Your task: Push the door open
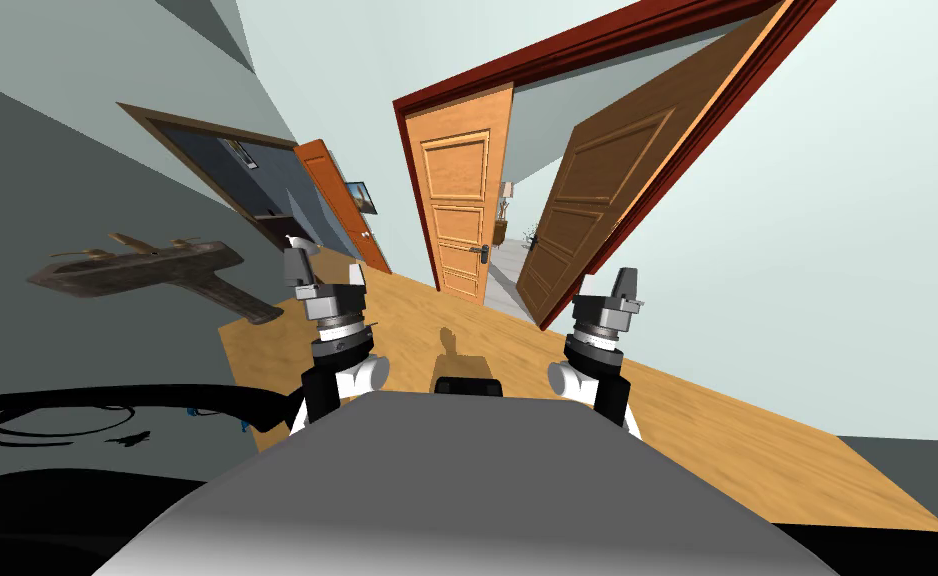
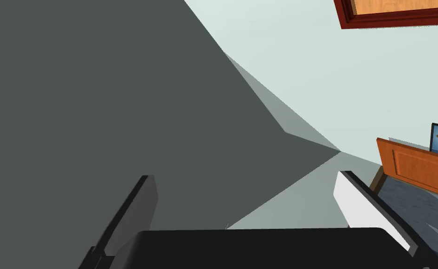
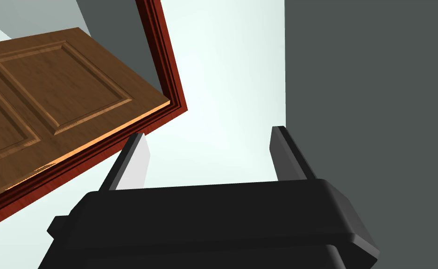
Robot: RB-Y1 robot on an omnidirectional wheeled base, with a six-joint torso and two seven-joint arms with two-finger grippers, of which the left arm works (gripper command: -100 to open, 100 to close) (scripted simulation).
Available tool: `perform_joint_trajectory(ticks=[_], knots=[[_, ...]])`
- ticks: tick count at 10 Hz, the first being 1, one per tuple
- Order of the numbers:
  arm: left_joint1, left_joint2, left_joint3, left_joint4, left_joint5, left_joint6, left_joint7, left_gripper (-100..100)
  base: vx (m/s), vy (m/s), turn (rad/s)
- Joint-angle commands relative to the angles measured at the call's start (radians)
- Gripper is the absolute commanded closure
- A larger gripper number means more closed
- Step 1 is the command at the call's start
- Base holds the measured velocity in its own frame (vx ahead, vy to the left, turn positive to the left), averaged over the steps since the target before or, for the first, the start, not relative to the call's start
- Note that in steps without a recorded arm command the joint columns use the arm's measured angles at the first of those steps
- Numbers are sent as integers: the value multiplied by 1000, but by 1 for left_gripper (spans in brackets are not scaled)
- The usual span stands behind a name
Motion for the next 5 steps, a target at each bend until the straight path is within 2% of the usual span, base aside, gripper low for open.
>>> perform_joint_trajectory(ticks=[1, 5], knots=[[-19, 11, -5, 33, 5, 2, -3, -100, 63, -7, -33], [-67, 33, -17, 118, 19, 9, -10, -100, 111, 9, -43]])
